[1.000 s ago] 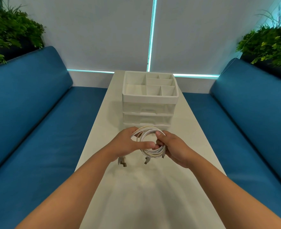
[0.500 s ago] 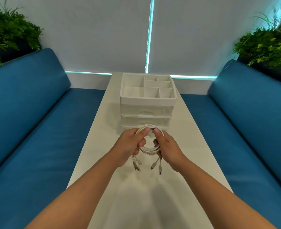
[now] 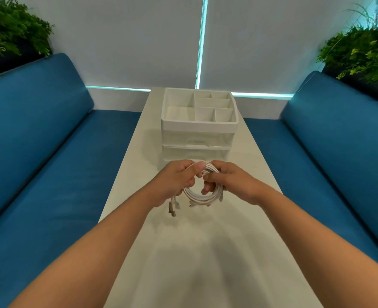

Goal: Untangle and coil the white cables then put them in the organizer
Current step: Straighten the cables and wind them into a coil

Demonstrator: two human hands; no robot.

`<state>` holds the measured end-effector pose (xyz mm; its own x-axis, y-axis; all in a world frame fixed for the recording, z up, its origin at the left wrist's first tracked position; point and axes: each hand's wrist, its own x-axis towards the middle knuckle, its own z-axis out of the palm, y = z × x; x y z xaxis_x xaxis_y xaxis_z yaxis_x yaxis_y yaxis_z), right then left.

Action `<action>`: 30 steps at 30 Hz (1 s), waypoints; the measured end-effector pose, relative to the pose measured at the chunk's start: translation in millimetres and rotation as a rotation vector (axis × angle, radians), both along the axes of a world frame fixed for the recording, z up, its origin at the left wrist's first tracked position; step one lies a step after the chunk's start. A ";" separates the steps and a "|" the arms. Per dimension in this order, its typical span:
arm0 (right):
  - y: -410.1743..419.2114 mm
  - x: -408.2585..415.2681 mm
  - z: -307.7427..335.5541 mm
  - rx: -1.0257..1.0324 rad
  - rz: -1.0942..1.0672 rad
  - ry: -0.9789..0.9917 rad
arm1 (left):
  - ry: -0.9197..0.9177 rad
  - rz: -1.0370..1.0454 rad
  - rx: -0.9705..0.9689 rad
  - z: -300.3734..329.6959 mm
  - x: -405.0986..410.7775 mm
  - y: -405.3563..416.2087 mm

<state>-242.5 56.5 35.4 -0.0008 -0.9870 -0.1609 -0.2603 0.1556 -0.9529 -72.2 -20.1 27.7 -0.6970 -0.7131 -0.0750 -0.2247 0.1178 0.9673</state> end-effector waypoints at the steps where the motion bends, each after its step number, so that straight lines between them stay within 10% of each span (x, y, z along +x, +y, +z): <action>1: -0.4 -1.0 1.8 0.010 0.032 -0.023 | 0.021 0.010 0.014 1.8 0.6 -0.6; 13: 8.7 7.7 -20.4 0.126 -0.011 -0.506 | -0.094 -0.033 0.098 17.7 20.9 -19.7; 19: 7.4 11.3 -27.4 0.175 -0.084 -0.257 | -0.207 -0.037 0.164 31.8 26.0 -28.2; 23: 0.5 21.8 -27.4 0.125 -0.191 0.052 | 0.008 0.136 0.377 37.3 13.6 -18.1; 30: -0.7 40.0 -26.8 0.184 -0.242 -0.251 | 0.473 0.494 0.687 26.7 -9.9 1.9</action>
